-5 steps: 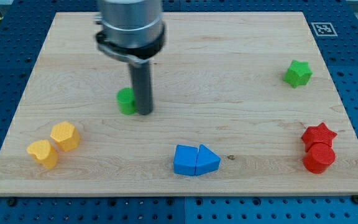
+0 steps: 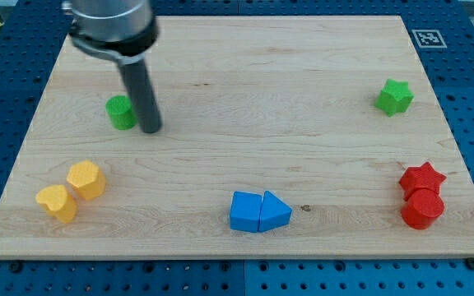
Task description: Slide the green star below the green circle
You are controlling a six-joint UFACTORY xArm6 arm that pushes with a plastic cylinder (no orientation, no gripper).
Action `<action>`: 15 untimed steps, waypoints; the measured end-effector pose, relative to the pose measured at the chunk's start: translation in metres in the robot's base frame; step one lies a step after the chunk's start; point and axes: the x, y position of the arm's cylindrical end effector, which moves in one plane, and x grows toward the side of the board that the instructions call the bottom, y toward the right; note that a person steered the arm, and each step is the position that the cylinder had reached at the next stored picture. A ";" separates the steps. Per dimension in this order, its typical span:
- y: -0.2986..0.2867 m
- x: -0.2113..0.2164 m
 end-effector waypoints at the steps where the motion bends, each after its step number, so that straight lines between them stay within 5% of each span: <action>1: 0.083 0.000; 5: 0.403 0.003; 6: 0.410 -0.053; 7: 0.410 -0.061; 10: 0.380 -0.051; 15: 0.214 -0.019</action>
